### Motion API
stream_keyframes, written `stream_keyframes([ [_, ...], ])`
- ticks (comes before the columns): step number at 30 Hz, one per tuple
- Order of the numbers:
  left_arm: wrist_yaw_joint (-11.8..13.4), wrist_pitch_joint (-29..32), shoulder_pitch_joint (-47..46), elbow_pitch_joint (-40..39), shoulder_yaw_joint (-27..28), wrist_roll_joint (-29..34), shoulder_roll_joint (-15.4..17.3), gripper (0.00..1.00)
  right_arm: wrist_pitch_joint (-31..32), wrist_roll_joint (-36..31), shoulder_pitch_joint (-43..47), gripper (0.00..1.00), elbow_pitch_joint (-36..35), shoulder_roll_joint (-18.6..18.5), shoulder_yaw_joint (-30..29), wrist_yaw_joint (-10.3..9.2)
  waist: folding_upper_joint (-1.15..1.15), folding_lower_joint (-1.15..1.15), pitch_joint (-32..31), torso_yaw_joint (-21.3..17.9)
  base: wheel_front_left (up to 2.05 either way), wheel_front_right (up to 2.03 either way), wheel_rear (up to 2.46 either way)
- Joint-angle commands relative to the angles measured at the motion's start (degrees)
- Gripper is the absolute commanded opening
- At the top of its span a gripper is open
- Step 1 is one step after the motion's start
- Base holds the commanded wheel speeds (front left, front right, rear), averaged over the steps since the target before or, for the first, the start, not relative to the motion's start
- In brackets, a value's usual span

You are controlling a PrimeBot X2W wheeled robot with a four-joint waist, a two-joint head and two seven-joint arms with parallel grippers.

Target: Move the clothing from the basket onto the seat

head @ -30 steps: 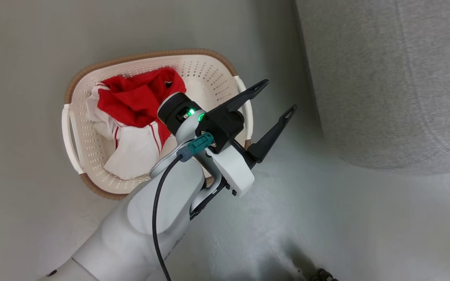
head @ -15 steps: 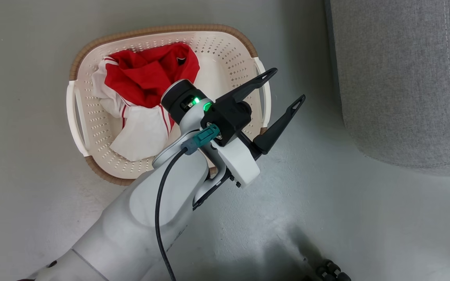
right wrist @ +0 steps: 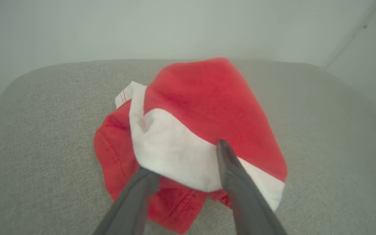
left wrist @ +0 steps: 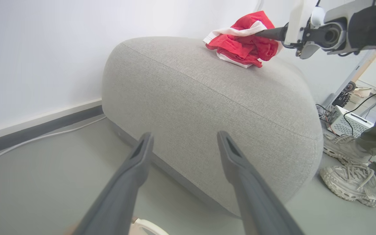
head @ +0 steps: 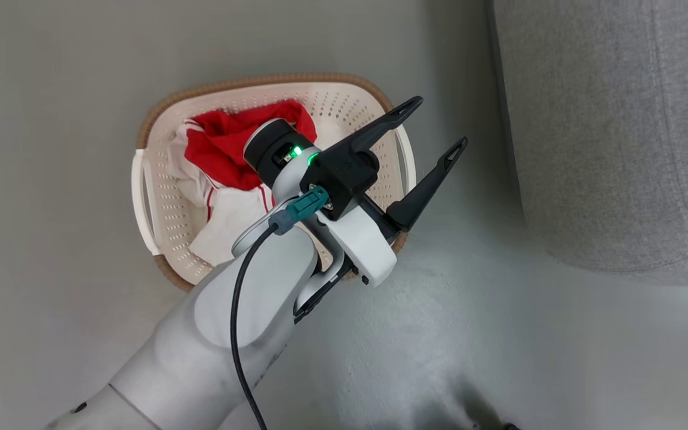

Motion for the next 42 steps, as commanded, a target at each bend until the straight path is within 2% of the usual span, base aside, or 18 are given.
stream_keyframes([
  [1, -0.41, -0.35, 1.25, -1.98, 1.39, -0.47, -0.14, 1.00, -0.56, 1.61, 3.43, 1.00, -2.05, -1.09, 1.75, 0.22, 0.00, 0.00, -2.25, 0.70, 0.00, 0.00, 0.00],
  [5, -0.41, -0.35, 2.67, -2.33, 1.72, -1.12, -0.14, 1.00, -0.79, 4.62, 7.53, 1.00, -5.23, -0.35, 4.86, 0.22, 0.00, 0.00, -4.98, 1.28, 0.00, 0.00, 0.00],
  [16, -0.41, -0.35, 9.74, -1.97, 4.94, -2.62, -0.14, 1.00, -0.85, 17.34, 23.20, 1.00, -21.45, 0.12, 15.88, 0.22, 0.00, 0.00, -15.86, 3.42, 0.00, 0.00, 0.00],
  [21, -0.40, -0.35, 14.35, -0.06, 10.39, -1.94, -0.15, 1.00, -0.86, 21.05, 30.44, 1.00, -29.40, 0.16, 19.78, 0.22, 0.00, 0.00, -21.55, 5.66, 0.00, 0.00, 0.00],
  [30, 1.11, -0.35, 21.80, 1.42, 21.86, 1.00, -0.15, 1.00, -0.86, 21.02, 39.92, 1.00, -38.24, 0.64, 21.84, 0.22, 0.00, 0.00, -29.13, 9.29, 0.00, 0.00, 0.00],
  [42, 1.61, -0.35, 32.73, -1.36, 40.24, 7.72, 0.00, 1.00, -0.86, 20.08, 53.81, 1.00, -48.51, 6.78, 19.21, 0.22, 0.00, 0.00, -36.92, 11.76, 0.00, 0.00, 0.00],
])
